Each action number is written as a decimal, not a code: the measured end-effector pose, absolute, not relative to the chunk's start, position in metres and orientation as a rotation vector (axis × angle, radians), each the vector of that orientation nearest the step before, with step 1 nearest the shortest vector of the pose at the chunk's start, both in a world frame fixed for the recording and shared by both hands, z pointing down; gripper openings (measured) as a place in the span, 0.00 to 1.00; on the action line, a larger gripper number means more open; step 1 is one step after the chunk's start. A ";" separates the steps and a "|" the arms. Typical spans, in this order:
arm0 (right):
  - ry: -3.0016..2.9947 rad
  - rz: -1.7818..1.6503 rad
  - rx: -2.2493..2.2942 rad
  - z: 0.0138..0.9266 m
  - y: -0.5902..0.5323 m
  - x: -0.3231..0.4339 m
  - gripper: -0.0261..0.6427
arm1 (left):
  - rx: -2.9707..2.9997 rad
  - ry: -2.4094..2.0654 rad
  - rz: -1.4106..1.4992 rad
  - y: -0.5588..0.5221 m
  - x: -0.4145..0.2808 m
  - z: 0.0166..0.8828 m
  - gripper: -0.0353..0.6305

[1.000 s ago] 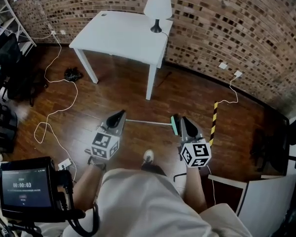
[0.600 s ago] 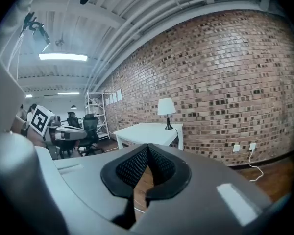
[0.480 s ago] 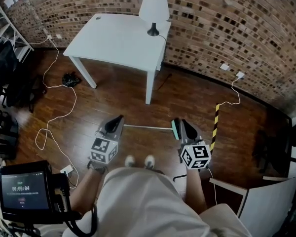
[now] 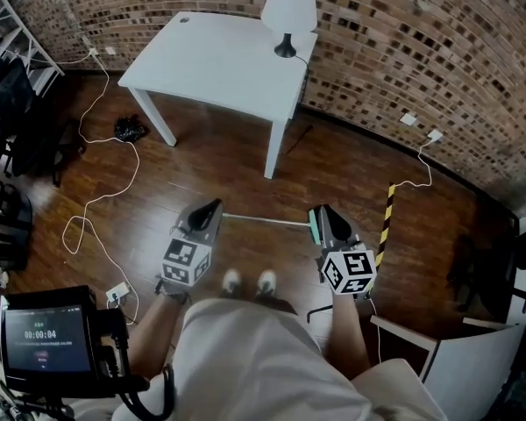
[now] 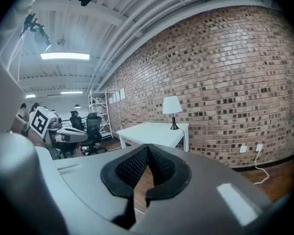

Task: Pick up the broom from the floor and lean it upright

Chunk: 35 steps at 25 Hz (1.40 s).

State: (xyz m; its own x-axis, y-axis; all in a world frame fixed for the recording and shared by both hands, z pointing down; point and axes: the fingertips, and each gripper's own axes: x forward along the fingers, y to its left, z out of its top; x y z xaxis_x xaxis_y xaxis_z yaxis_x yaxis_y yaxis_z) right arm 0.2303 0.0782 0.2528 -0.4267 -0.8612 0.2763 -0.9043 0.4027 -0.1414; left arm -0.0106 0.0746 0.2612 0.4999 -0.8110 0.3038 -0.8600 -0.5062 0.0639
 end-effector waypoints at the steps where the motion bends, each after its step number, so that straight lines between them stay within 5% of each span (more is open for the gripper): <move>1: -2.497 0.407 1.574 0.254 0.076 0.228 0.06 | 2.523 -1.453 0.353 0.074 -0.014 0.263 0.06; 17: -2.465 0.480 1.146 0.358 0.017 0.150 0.15 | 2.319 -1.555 0.467 0.051 -0.071 0.350 0.06; 35: -2.258 0.620 0.954 0.598 -0.059 0.057 0.17 | 2.050 -1.457 0.643 -0.024 -0.115 0.596 0.06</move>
State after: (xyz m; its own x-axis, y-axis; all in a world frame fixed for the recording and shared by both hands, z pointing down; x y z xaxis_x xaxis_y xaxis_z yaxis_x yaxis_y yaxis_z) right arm 0.0572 -0.0590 0.5984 -0.5593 -0.4716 0.6818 -0.7535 0.6321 -0.1808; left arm -0.1153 -0.0236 0.5960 0.3019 -0.6936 0.6540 -0.9506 -0.2708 0.1517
